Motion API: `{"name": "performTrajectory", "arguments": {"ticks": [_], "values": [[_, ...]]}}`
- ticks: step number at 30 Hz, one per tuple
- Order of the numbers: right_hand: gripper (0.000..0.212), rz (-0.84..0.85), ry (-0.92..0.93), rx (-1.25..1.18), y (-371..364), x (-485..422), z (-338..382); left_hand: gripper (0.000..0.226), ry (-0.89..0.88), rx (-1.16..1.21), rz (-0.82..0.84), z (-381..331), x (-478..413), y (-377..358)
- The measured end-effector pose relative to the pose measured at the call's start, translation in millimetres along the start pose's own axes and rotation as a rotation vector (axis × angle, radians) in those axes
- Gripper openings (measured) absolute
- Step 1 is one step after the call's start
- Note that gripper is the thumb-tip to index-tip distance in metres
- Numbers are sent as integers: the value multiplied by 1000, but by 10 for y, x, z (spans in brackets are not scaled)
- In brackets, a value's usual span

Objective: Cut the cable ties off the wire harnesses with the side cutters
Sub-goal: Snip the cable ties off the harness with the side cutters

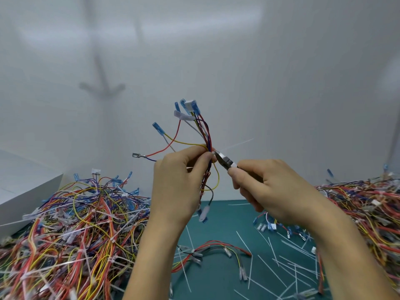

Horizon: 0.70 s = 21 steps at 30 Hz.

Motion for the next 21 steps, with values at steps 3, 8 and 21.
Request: {"name": "performTrajectory", "arguments": {"ticks": [3,8,21], "values": [[42,8,-11,-8,5,3,-13,14,-46,-20,-20,-34,9,13],[41,13,-20,-29,16,5,-19,12,-89,-23,-38,-61,21,25],[41,12,-6,-41,38,9,-13,20,62,118,22,-29,14,-13]]}}
Point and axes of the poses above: each hand's wrist, its own x-axis away from the middle knuckle, its own y-axis out of the back of the hand, z = x × y, the point moved 7 cm from there along -x, towards the middle knuckle, and after that the axes turned 13 degrees about -z, right-handed, at the moved point
